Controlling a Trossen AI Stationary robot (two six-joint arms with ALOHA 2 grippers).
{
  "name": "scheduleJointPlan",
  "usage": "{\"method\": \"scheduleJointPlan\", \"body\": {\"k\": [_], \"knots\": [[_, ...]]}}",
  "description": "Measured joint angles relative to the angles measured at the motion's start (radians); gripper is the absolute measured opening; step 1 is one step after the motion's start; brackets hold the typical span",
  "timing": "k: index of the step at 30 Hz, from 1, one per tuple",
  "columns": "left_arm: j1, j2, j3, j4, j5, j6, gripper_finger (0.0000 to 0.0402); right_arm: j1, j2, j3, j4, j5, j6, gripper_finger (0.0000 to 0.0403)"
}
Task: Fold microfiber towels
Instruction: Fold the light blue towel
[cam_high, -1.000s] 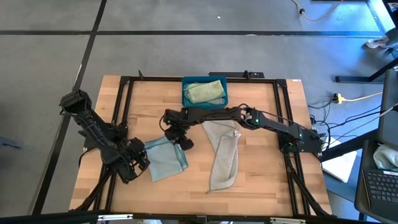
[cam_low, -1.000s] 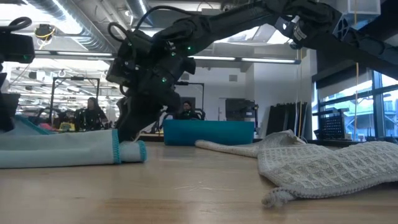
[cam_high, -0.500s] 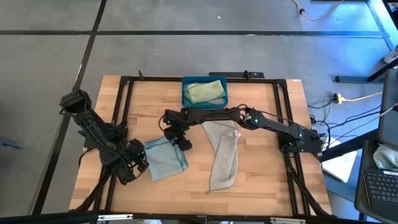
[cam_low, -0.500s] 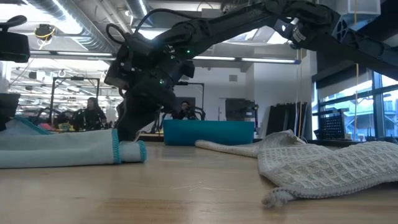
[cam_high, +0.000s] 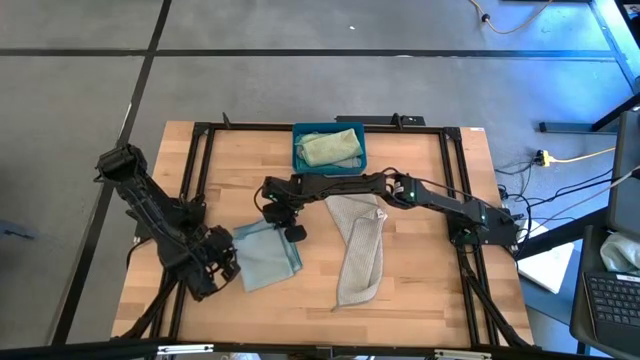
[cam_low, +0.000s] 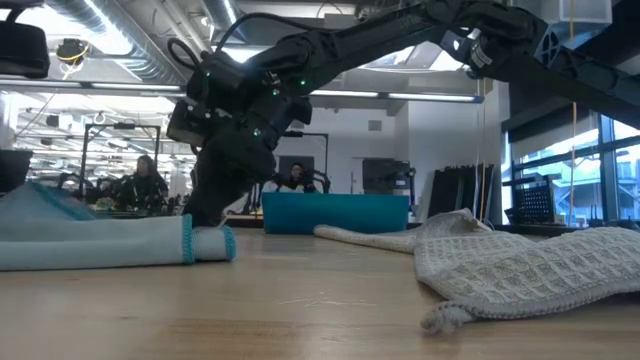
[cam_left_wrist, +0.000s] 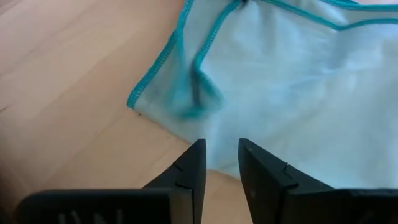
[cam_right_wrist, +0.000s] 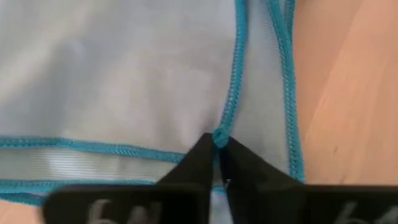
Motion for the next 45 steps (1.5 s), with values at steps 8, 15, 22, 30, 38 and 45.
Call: {"method": "scheduleJointPlan", "body": {"k": [8,15,22,30,38,45], "knots": [[-0.039,0.0,0.0,-0.01,0.0,-0.028,0.0085,0.0,-0.004,0.0,-0.028,0.041,-0.023,0.0006],[-0.057,0.0,0.0,-0.02,0.0,-0.054,0.0085,-0.019,-0.027,0.024,-0.051,0.044,-0.026,0.001],[-0.057,0.0,0.0,-0.02,-0.005,-0.054,0.0085,-0.035,-0.051,0.026,-0.053,0.046,-0.031,0.0005],[-0.058,0.0,0.0,-0.015,-0.028,-0.075,0.0085,-0.05,-0.023,0.016,-0.061,0.104,-0.056,0.0012],[-0.057,0.0,0.0,-0.009,-0.083,-0.061,0.0085,-0.05,-0.012,0.02,-0.069,0.113,-0.057,0.0062],[-0.057,0.007,0.0,0.072,-0.112,0.296,0.0085,-0.05,-0.066,0.025,-0.125,0.112,-0.071,0.0192]]}}
